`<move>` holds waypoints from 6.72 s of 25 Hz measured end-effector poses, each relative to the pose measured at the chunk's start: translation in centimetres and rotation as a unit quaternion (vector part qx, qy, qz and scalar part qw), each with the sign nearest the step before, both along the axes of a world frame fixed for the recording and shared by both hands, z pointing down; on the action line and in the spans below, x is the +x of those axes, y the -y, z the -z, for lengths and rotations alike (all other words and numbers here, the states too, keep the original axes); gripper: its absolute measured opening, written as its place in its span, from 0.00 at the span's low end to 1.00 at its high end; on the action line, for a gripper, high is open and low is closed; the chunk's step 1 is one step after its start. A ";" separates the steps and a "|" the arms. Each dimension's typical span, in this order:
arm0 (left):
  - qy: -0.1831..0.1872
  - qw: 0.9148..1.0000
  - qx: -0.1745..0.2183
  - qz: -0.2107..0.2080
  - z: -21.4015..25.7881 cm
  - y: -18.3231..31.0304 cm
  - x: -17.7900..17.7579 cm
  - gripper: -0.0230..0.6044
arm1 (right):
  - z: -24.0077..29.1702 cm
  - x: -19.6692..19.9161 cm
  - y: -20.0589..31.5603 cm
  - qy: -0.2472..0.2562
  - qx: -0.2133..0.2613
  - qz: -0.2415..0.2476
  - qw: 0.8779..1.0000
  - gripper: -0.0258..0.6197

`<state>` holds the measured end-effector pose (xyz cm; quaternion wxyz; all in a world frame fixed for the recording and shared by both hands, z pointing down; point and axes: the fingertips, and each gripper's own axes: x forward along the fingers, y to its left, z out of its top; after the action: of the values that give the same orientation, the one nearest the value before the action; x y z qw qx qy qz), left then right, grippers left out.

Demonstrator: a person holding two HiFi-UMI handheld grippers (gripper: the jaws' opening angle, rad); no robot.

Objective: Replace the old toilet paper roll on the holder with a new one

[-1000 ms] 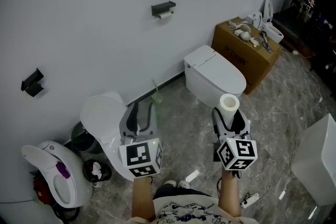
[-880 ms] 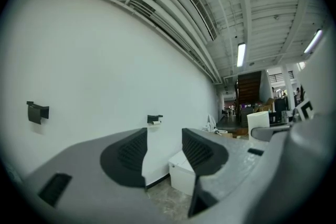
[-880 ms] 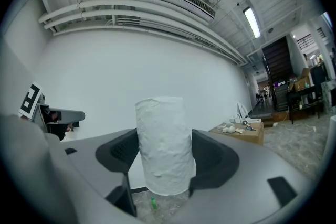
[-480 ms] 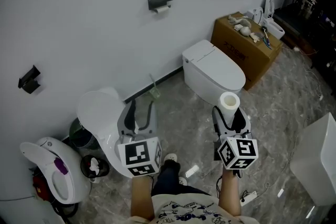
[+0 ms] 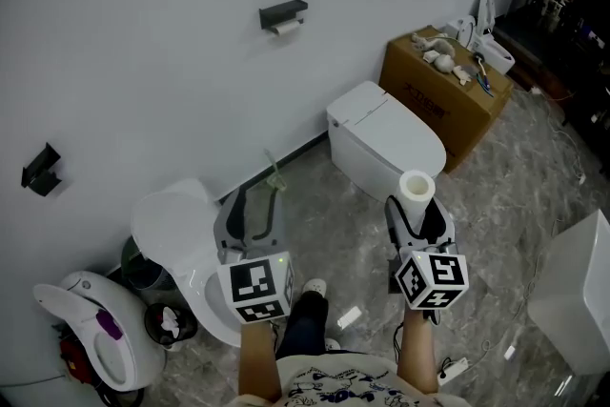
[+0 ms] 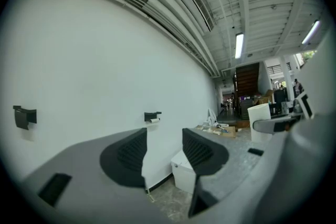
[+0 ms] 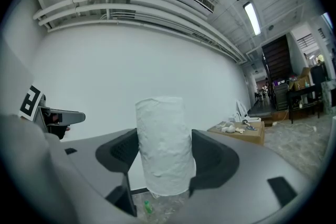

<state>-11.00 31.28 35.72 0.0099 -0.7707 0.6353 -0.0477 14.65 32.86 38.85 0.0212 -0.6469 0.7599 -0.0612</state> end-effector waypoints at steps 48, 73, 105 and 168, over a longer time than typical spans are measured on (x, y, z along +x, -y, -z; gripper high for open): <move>0.029 0.998 -0.001 0.051 0.3 41.4 -1.0 0.34 | 1.0 -0.6 44.5 0.003 -0.003 0.049 0.999 0.53; 0.066 0.993 -0.016 0.097 0.6 57.7 3.6 0.34 | 1.1 4.4 63.1 0.014 -0.010 0.093 0.996 0.53; 0.566 0.807 -0.153 0.072 -10.1 72.3 4.5 0.34 | 0.3 3.6 72.9 0.007 -0.023 0.042 0.999 0.53; 0.030 0.984 0.004 -0.177 -1.9 71.2 15.2 0.33 | -0.9 8.6 71.6 0.009 -0.041 -0.017 0.999 0.53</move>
<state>4.21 -39.91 37.60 0.0399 -0.8694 0.4880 -0.0655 23.27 -38.75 39.73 0.0028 -0.6595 0.7454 -0.0978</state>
